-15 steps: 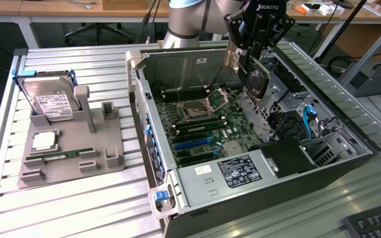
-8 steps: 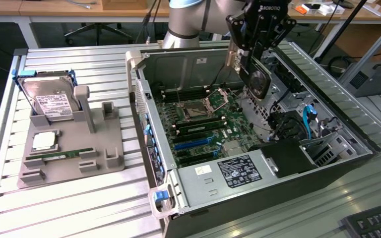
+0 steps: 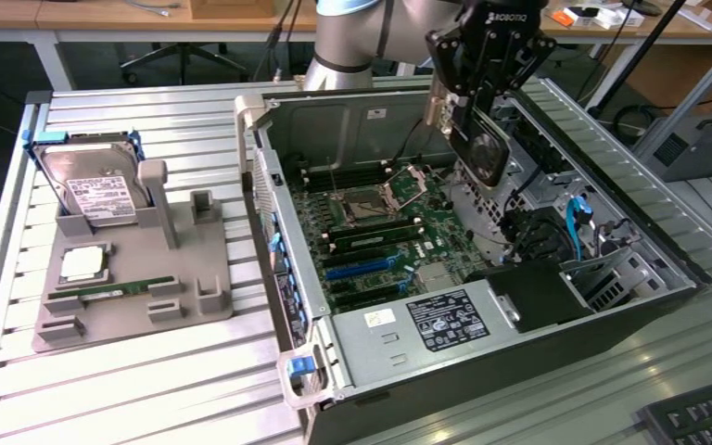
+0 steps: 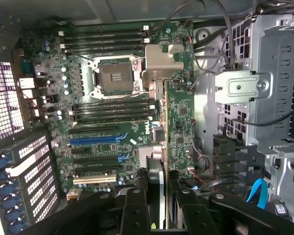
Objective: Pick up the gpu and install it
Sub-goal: 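Pick up the gpu and move the gpu toward the slot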
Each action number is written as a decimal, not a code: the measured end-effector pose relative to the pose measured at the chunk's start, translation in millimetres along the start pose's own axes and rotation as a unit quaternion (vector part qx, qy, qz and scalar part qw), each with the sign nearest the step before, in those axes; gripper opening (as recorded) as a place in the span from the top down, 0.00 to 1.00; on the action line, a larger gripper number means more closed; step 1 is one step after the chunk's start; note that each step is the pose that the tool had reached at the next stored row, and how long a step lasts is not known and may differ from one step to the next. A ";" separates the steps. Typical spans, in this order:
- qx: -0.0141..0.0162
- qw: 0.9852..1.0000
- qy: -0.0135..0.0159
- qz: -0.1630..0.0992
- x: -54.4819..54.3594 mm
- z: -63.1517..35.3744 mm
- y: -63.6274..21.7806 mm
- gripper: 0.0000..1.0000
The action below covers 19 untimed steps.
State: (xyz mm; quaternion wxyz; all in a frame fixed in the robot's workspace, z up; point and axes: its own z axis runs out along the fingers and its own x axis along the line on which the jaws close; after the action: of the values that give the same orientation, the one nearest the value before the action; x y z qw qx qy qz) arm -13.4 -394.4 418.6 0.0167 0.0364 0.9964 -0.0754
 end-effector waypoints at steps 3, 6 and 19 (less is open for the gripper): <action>0.001 1.000 0.000 0.000 -1.3 0.7 0.2 0.73; 0.002 1.000 0.000 0.000 -2.5 1.5 0.4 0.73; 0.006 1.000 0.000 0.000 -12.3 4.8 1.6 0.73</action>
State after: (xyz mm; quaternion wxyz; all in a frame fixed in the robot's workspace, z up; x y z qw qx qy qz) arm -0.9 -394.4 414.1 0.0169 0.0363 0.9959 -0.0815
